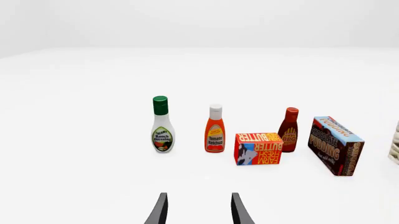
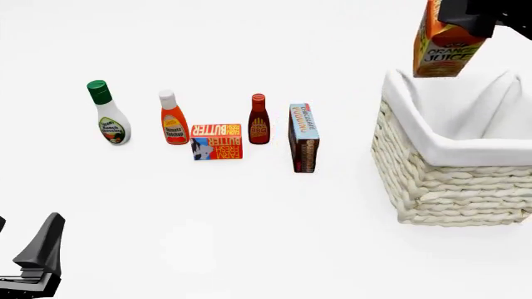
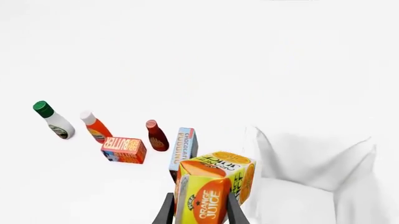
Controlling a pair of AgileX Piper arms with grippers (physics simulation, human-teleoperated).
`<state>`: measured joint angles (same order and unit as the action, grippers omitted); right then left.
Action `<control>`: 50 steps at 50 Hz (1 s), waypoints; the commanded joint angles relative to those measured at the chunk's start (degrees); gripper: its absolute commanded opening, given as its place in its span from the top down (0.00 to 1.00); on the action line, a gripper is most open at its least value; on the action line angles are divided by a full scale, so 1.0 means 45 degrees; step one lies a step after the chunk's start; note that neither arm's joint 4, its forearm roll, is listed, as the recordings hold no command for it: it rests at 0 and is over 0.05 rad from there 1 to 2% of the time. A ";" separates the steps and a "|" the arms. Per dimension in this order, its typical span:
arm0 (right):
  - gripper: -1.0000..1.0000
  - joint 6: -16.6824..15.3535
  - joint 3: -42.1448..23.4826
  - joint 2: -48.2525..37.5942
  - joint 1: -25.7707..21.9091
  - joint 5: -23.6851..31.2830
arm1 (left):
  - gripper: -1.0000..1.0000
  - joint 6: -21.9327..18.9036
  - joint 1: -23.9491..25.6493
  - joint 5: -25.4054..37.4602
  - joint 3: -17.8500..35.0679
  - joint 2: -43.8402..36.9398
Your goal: Pick the orange juice and place it in the basket.
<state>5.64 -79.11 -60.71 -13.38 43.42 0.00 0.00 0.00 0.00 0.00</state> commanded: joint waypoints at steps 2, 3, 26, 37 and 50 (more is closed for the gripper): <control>1.00 -0.0219 0.0151 0.0362 0.1072 -0.0106 | 0.00 0.0000 0.0000 0.0000 0.0000 0.0000; 1.00 -0.0189 0.0241 0.0309 0.1112 -0.0256 | 0.00 0.0000 0.0000 0.0000 0.0000 0.0000; 1.00 -0.0509 0.0409 0.0914 0.2173 0.0071 | 0.00 0.0000 0.0000 0.0000 0.0000 0.0000; 1.00 -0.0643 -0.0202 0.1112 0.2735 0.0907 | 0.00 0.0000 0.0000 0.0000 0.0000 0.0000; 1.00 -0.0156 0.0193 0.0297 0.2946 -0.0197 | 0.00 0.0000 0.0000 0.0000 0.0000 0.0000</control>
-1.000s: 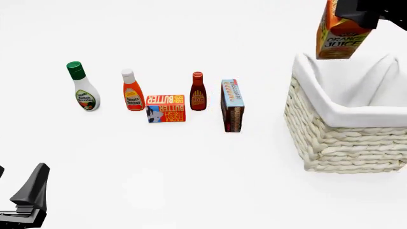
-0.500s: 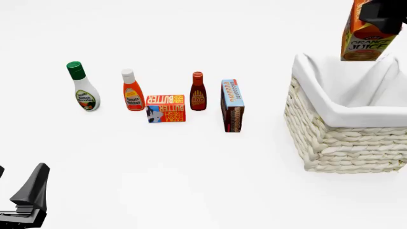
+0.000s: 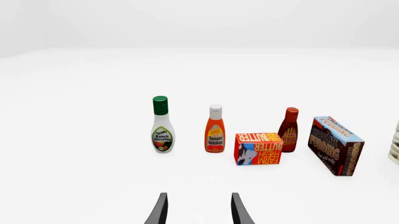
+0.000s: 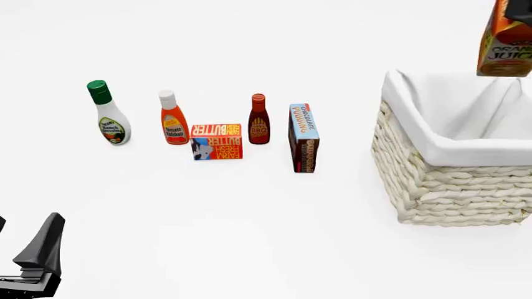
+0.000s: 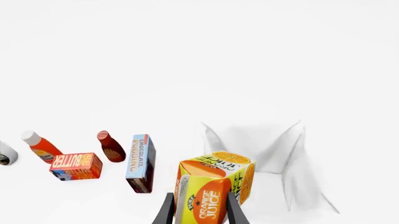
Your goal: Pick the orange juice and place it in the basket.
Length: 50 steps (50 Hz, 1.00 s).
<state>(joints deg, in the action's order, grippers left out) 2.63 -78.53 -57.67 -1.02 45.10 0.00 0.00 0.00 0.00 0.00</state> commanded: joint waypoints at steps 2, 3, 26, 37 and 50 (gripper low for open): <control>1.00 0.0662 0.0295 -0.0455 0.0148 -0.0800 | 0.00 0.0000 0.0000 0.0000 0.0000 0.0000; 1.00 0.0688 0.0351 -0.0508 0.0140 -0.0908 | 0.00 0.0000 0.0000 0.0000 0.0000 0.0000; 1.00 0.1068 0.1786 -0.1642 0.0926 -0.3007 | 0.00 0.0000 0.0000 0.0000 0.0000 0.0000; 1.00 0.1243 0.2536 -0.1451 0.1529 -0.3418 | 0.00 0.0000 0.0000 0.0000 0.0000 0.0000; 1.00 0.1651 0.3598 -0.1640 0.1580 -0.4170 | 0.00 0.0000 0.0000 0.0000 0.0000 0.0000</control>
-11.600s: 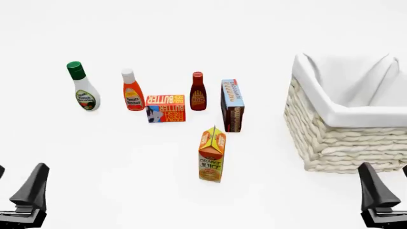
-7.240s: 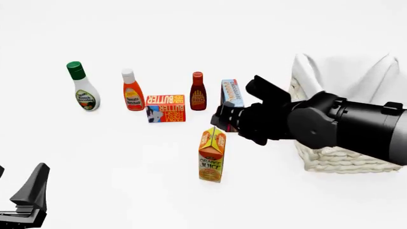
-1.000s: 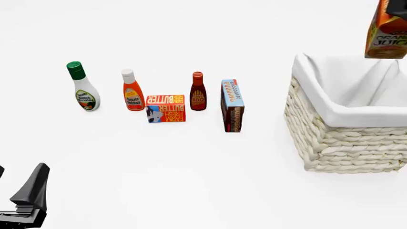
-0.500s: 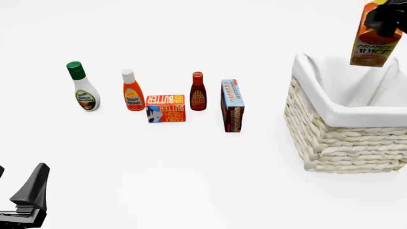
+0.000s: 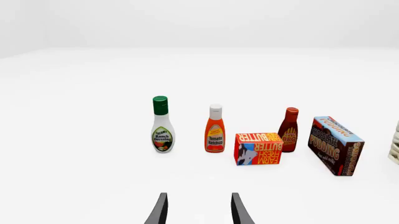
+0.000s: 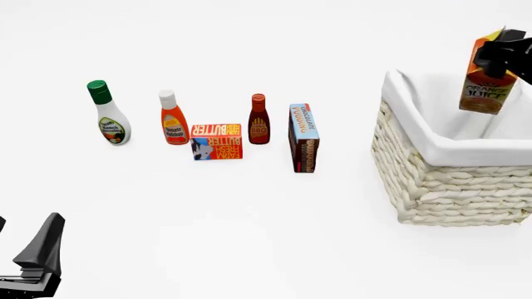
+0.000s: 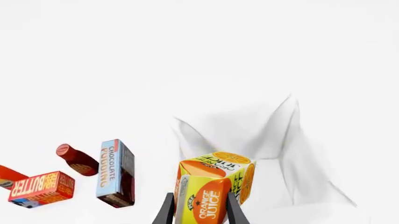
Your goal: Pick the orange juice and place it in the basket.
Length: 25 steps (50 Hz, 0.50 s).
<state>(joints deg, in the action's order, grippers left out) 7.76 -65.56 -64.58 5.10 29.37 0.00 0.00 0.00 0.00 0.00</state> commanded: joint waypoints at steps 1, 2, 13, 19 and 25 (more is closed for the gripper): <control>1.00 0.0523 0.0790 -0.0148 0.0245 -0.0731 | 0.00 0.0000 0.0000 0.0000 0.0000 0.0000; 1.00 0.0554 0.0893 -0.0185 0.0236 -0.0809 | 0.00 0.0000 0.0000 0.0000 0.0000 0.0000; 1.00 0.0484 0.1002 -0.0708 0.0634 -0.1148 | 0.00 0.0000 0.0000 0.0000 0.0000 0.0000; 1.00 0.0563 0.1163 -0.1049 0.0690 -0.1464 | 0.00 0.0000 0.0000 0.0000 0.0000 0.0000; 1.00 0.0576 0.1069 -0.1188 0.0732 -0.1447 | 0.00 0.0000 0.0000 0.0000 0.0000 0.0000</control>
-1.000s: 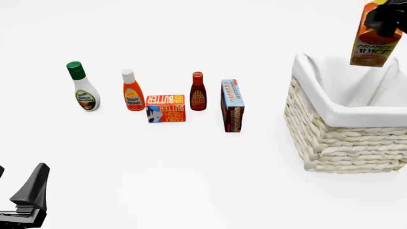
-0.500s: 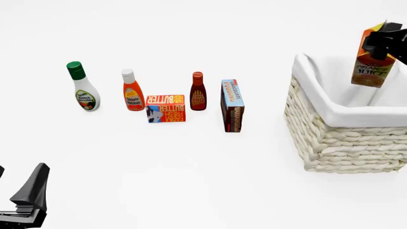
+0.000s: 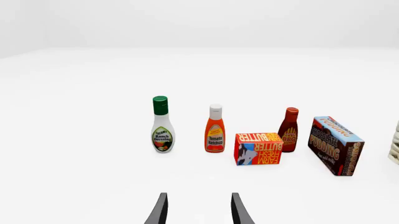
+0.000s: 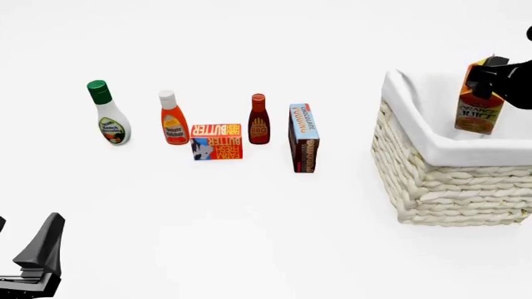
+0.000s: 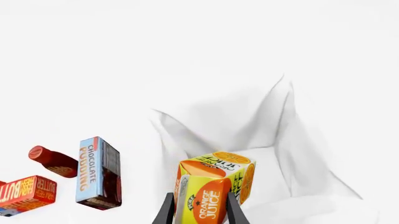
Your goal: Pick the orange juice and place it in the basket.
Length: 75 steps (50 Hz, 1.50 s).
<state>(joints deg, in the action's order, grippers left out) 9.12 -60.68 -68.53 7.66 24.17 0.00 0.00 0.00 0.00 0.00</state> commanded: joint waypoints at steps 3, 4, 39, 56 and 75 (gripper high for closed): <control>1.00 0.0285 -0.0007 -0.0449 0.0243 -0.0288 | 0.00 0.0000 0.0000 0.0000 0.0000 0.0000; 1.00 0.0336 0.0025 -0.0494 0.0137 -0.0302 | 0.00 0.0000 0.0000 0.0000 0.0000 0.0000; 1.00 -0.0184 -0.0962 -0.2324 0.0467 -0.0569 | 0.00 0.0000 0.0000 0.0000 0.0000 0.0000; 1.00 -0.0218 -0.0671 -0.3015 0.0731 -0.1118 | 0.00 0.0000 0.0000 0.0000 0.0000 0.0000; 1.00 -0.0260 -0.0654 -0.3901 0.0775 -0.1529 | 0.00 0.0000 0.0000 0.0000 0.0000 0.0000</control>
<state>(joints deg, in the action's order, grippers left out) 7.09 -63.19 -84.45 10.83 18.33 0.00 0.00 0.00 0.00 0.00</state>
